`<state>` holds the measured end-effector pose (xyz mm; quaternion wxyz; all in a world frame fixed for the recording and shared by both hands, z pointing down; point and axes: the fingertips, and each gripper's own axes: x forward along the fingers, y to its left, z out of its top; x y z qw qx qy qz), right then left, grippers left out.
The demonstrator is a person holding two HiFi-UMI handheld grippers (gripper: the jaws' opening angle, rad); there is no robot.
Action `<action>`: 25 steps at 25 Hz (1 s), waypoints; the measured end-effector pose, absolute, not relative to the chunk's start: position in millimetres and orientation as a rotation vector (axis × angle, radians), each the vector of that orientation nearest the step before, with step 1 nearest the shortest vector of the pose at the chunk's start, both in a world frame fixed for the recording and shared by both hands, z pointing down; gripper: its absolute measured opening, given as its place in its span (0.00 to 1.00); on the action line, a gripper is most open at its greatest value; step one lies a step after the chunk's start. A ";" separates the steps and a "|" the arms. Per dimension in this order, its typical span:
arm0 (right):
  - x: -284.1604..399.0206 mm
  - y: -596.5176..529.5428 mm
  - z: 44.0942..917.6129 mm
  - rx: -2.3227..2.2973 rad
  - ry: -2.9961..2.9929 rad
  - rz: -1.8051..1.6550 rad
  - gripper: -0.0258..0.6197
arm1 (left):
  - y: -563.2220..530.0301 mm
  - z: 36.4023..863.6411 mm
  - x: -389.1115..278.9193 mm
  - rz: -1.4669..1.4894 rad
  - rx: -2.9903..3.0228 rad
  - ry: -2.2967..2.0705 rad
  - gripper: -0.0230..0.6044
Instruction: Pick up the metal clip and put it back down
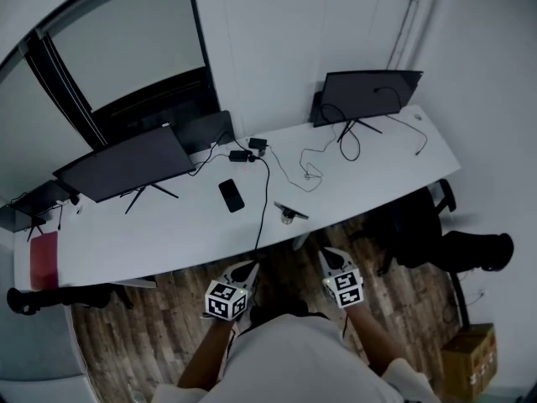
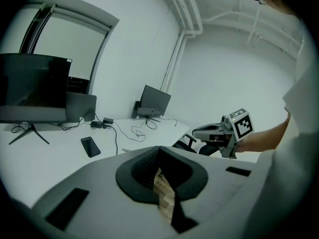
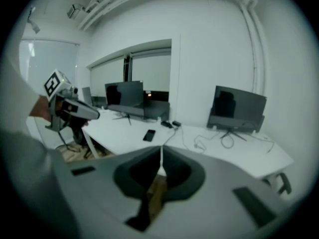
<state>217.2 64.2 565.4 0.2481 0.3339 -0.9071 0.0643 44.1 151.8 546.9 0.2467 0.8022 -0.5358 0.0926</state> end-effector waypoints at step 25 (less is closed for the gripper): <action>220.6 58.5 558.1 0.955 -2.469 0.179 0.09 | 132.1 540.0 34.3 0.242 2.228 -1.431 0.09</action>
